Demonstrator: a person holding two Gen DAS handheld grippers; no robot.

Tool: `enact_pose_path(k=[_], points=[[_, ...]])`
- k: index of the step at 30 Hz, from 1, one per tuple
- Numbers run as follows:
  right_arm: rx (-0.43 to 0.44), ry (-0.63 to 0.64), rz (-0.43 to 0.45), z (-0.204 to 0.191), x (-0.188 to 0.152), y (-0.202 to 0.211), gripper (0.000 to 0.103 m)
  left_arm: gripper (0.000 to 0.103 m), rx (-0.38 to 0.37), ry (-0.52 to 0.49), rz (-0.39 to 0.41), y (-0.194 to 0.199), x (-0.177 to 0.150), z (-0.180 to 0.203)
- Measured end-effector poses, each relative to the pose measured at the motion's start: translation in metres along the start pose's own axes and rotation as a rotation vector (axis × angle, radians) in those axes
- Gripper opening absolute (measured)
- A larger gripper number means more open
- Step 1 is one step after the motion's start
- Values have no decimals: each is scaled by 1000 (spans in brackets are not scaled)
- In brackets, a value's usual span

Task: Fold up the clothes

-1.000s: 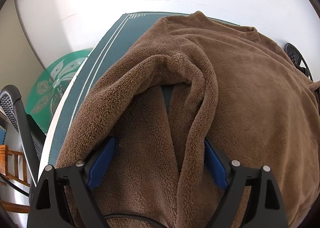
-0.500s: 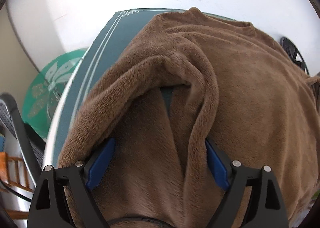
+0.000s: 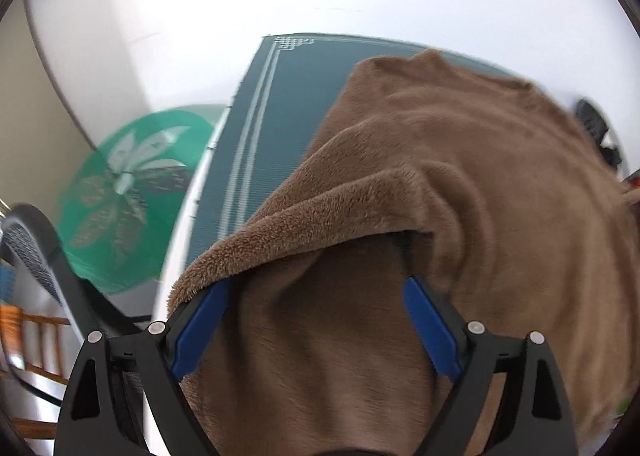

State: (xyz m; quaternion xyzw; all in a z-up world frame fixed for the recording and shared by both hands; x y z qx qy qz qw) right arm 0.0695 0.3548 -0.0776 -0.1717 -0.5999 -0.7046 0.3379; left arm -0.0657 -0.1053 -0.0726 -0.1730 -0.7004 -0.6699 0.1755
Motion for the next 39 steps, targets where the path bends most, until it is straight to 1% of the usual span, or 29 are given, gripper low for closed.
enact_pose_path(k=[3,5,8,10,12,15,17,22,26,29,31,33,37,39], points=[[-9,-13,-44,-2,-1,-11,95,92,134,-87,-1,-14,10,3],[-18,-12,-47,-3,0,-13,95,92,223,-146,3,-25,19,3],[-35,6,-44,-7,1,-14,95,92,306,-180,32,-33,39,-1],[-47,15,-53,-8,0,-16,95,92,393,-196,71,-32,58,-7],[-48,13,-66,-7,-2,-18,95,92,448,-214,105,-29,77,-12],[-48,-3,-89,-3,-3,-22,95,92,486,-230,106,-32,94,-17],[-44,-28,-91,0,-5,-23,95,92,494,-272,64,-43,96,-16],[-23,-75,-102,7,-6,-27,96,92,513,-350,-6,-55,78,-18],[-14,-85,-107,9,-6,-29,96,92,472,-358,-9,-32,59,-19],[18,-98,-100,13,-6,-27,96,92,447,-384,-20,-13,41,-20],[37,-107,-96,19,-3,-22,96,92,397,-377,-29,1,27,-23],[50,-118,-78,29,5,-12,96,92,343,-343,-22,20,15,-26],[94,-186,-21,63,31,8,96,92,210,-266,30,60,-11,-21],[75,-197,-8,76,44,6,96,92,169,-269,55,73,-23,-7]])
Point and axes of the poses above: each gripper's, at about its wrist camera, not at the fingertips, and y roughly against the way its jaws point, z to its right, x to its top, the point moved 5 cm from there along -y, roughly the way its jaws point, and after that the axes turned 3 degrees about -z, right-handed, at the moved point
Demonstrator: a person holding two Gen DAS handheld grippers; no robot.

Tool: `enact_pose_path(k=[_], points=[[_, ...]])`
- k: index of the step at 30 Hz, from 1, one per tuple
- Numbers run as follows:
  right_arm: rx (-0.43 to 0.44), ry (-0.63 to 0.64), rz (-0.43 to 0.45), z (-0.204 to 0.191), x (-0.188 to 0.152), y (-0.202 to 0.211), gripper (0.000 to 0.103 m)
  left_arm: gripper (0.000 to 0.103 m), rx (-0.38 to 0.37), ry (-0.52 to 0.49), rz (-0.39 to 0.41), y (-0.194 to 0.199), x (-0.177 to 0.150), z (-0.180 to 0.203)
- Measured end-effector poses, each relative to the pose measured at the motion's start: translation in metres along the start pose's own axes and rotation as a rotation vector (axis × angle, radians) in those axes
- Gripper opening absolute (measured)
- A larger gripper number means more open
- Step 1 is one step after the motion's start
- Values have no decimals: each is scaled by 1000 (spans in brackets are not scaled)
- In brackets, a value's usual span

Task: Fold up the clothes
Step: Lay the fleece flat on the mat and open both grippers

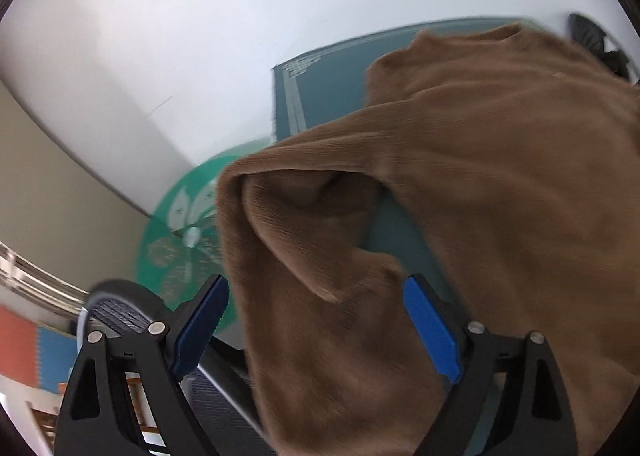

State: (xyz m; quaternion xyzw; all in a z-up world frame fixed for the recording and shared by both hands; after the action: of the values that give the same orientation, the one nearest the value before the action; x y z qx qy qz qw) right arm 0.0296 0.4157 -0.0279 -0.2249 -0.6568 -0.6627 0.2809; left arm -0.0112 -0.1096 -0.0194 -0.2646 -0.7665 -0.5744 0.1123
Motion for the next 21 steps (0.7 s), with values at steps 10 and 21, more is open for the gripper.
enact_pose_path(k=[10,21], points=[[-203,142,-67,7,64,-112,96,93,-103,15,54,-14,40,64],[-350,163,-151,37,71,-158,96,93,-150,65,-44,-56,33,93]])
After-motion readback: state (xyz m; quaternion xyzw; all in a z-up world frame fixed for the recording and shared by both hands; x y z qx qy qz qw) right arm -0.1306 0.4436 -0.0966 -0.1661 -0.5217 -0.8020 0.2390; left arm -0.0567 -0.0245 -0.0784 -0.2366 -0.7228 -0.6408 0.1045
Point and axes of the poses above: each gripper's, at about its wrist camera, not at the fingertips, and y roughly against the way its jaws point, z to its right, x to its top, the point moved 5 cm from there along -y, roughly the way its jaws point, and after that the axes turned 3 degrees about -z, right-handed, at the moved point
